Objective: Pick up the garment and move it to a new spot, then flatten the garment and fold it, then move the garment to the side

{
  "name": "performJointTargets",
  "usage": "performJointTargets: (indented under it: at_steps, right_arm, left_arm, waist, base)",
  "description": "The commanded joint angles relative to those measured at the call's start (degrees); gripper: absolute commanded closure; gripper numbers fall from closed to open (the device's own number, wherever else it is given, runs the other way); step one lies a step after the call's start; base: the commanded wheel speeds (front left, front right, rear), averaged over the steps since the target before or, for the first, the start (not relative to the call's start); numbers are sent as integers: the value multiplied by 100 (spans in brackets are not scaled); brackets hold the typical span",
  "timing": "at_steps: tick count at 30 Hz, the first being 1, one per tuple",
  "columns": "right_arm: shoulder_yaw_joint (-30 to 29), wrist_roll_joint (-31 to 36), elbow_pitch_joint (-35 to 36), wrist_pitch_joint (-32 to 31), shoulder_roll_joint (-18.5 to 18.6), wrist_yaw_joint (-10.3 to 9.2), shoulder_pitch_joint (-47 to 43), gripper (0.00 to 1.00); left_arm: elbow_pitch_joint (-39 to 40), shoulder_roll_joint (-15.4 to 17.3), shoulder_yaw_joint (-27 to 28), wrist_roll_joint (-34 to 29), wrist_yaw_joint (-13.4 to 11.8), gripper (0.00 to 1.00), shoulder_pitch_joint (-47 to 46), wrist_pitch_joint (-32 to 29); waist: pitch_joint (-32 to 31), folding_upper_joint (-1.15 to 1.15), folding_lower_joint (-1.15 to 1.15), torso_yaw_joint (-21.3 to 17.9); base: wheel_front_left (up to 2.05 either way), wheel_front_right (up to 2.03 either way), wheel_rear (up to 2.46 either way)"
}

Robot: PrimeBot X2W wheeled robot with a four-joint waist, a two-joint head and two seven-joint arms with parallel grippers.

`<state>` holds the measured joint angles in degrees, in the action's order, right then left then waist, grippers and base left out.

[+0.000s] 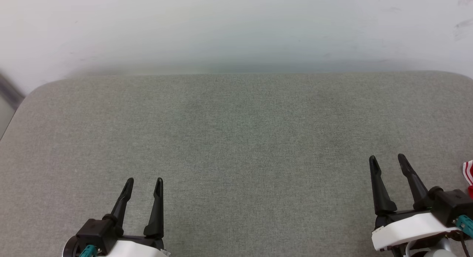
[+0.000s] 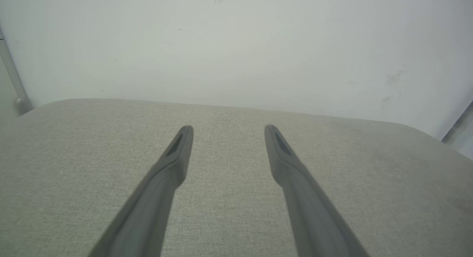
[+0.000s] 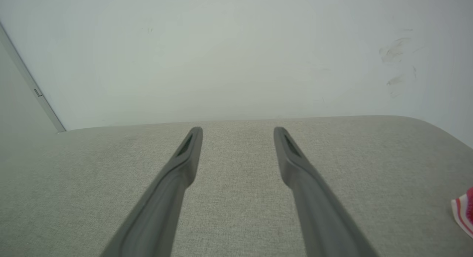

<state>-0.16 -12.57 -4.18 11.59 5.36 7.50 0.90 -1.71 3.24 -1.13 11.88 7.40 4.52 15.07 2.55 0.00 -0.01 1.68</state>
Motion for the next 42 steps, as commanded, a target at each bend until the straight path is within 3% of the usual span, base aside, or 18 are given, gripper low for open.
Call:
performJointTargets:
  at_steps: [1,15,16,19,42]
  right_arm:
    - [-7,-7,-23,36,-8,-2,61,0]
    - [30,34,-7,-12,-18,-2,38,0]
    - [34,29,-17,-11,0,0,-1,100]
    - [55,-52,-195,-28,-7,0,-100,100]
    - [-119,-2487,-425,-539,-53,0,115,100]
  left_arm:
    - [0,-2,43,-5,8,0,12,12]
    - [55,-14,-9,38,8,0,40,12]
    - [44,-15,-8,48,0,100,1,0]
    - [-123,-26,-39,128,-1,100,41,-12]
    - [-474,110,33,2681,1,100,-318,-524]
  waist:
    - [-3,0,1,-3]
    - [-10,0,1,14]
    - [-9,0,1,15]
    - [-11,0,1,15]
    - [-55,0,1,-21]
  base:
    - [0,0,0]
    - [0,0,0]
    - [0,0,0]
    - [0,0,0]
    - [0,0,0]
